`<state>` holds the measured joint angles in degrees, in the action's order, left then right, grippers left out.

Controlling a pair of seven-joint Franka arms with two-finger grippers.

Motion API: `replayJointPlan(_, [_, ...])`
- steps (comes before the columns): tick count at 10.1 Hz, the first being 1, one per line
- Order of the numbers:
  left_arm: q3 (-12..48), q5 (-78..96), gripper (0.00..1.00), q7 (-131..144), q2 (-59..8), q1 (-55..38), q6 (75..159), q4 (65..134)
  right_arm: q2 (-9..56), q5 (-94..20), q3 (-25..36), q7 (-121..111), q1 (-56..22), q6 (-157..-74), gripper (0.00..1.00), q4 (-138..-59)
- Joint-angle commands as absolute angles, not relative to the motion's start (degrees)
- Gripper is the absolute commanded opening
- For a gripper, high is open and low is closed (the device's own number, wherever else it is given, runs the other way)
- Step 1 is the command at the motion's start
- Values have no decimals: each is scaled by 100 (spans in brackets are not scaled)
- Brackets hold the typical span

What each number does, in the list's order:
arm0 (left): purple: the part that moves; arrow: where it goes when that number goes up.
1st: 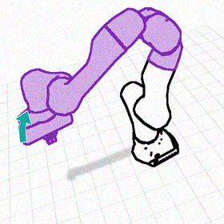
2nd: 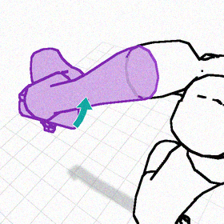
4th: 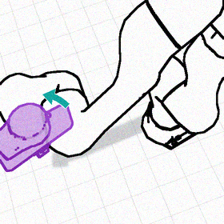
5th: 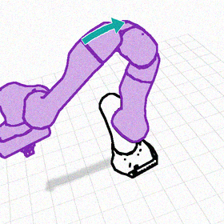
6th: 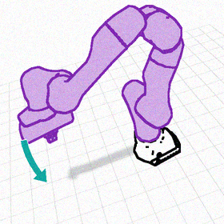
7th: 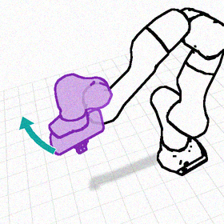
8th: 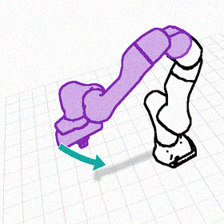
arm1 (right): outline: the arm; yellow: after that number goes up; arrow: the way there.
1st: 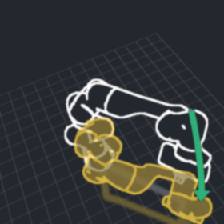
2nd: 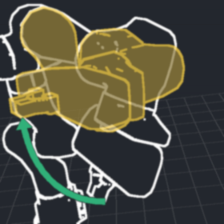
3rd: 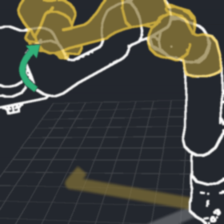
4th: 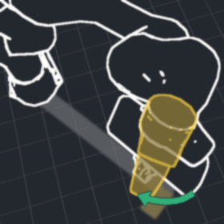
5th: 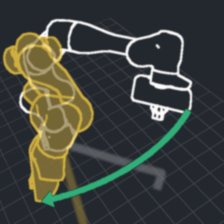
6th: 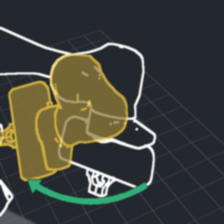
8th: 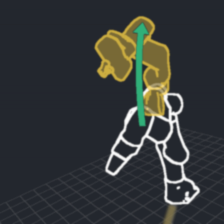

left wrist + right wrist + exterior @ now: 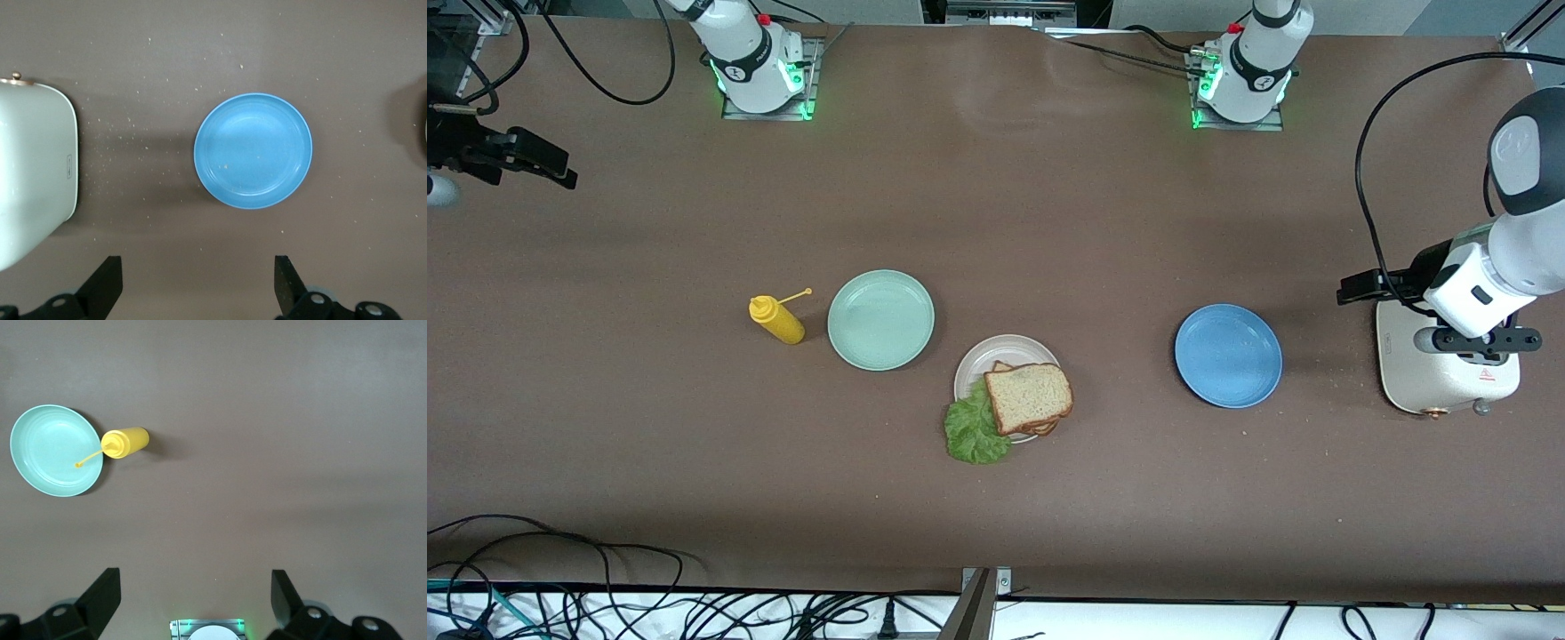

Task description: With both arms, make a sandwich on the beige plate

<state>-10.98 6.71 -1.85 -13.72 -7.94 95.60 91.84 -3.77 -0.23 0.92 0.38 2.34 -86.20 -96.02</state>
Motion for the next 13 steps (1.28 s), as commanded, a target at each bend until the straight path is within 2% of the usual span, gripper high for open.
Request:
replayJointPlan(1, [-1108, 554, 100, -79, -1477, -791, 9064, 8816, -342, -53, 18, 114, 290, -8561, 100, -9466])
replayJointPlan(3, [-1116, 502, 100, -96, -1354, -774, 8755, 8815, -360, -18, -113, 105, 273, -8508, 100, -9405])
replayJointPlan(4, [-1116, 475, 100, -114, -1345, -773, 8328, 8728, -439, -52, -132, 132, 281, -8490, 100, -9396])
replayJointPlan(6, [-1055, 126, 100, -167, -1309, -773, 7615, 8291, -413, -53, -141, 123, 273, -8665, 100, -9396])
replayJointPlan(11, [-993, 70, 100, -150, -1292, -800, 7207, 8112, -404, -26, -290, 123, 272, -8648, 100, -9378])
replayJointPlan(13, [-818, 1, 100, -106, -854, -721, 7207, 8191, -369, -96, -281, 123, 272, -8727, 100, -9378])
